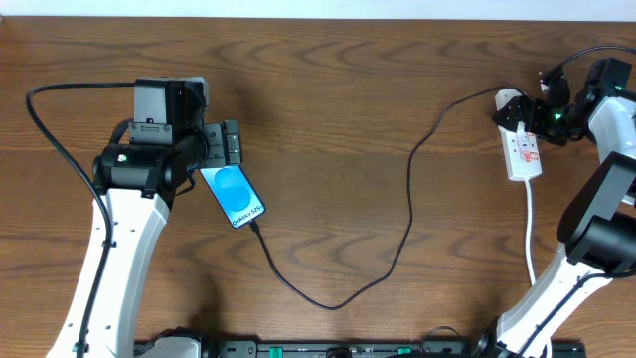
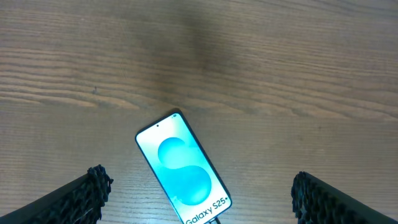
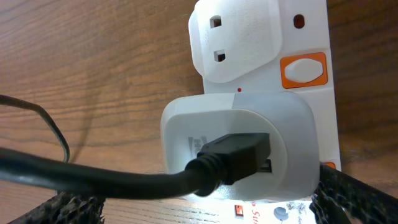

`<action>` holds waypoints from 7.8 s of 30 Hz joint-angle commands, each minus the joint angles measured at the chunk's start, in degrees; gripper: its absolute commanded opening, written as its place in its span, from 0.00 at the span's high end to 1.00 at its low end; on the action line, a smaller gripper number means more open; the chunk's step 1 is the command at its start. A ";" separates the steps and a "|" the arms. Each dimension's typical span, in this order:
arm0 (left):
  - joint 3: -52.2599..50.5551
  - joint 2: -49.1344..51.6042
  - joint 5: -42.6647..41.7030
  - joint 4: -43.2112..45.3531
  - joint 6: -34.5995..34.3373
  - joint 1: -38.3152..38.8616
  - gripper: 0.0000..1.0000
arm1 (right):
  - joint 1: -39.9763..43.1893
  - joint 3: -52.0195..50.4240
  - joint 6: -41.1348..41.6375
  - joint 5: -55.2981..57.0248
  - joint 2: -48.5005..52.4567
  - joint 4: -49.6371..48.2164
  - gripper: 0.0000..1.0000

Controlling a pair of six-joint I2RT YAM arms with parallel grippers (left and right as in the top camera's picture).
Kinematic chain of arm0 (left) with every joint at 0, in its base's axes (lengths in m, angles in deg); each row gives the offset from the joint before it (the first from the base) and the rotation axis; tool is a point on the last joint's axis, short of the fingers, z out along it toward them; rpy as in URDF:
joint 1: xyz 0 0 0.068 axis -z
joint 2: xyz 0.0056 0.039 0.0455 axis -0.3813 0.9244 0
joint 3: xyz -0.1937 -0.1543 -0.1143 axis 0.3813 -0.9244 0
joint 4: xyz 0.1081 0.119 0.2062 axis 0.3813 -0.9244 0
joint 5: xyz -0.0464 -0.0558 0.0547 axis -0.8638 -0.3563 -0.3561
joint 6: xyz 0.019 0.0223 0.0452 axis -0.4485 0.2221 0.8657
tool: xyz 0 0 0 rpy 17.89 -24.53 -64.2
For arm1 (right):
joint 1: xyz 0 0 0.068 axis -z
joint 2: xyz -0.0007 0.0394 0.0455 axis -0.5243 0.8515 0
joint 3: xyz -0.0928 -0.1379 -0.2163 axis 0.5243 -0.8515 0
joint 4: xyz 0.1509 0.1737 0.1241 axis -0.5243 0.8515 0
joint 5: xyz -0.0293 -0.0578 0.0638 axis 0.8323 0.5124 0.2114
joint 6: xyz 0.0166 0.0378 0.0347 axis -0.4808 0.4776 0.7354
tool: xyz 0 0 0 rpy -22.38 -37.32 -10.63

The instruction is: Plug charger to phone and switch on socket

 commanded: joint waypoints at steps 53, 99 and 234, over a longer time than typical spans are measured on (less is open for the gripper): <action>0.74 0.17 0.96 -0.13 0.94 0.02 0.05 | -3.19 -6.29 2.40 -7.56 1.14 -0.50 0.01; 0.74 0.17 0.96 -0.13 0.94 0.02 0.05 | 0.55 -0.07 14.80 20.17 -30.88 18.75 0.01; -70.10 -76.41 0.13 39.45 -4.11 -7.39 0.05 | 0.55 -0.11 14.80 20.20 -31.06 19.19 0.01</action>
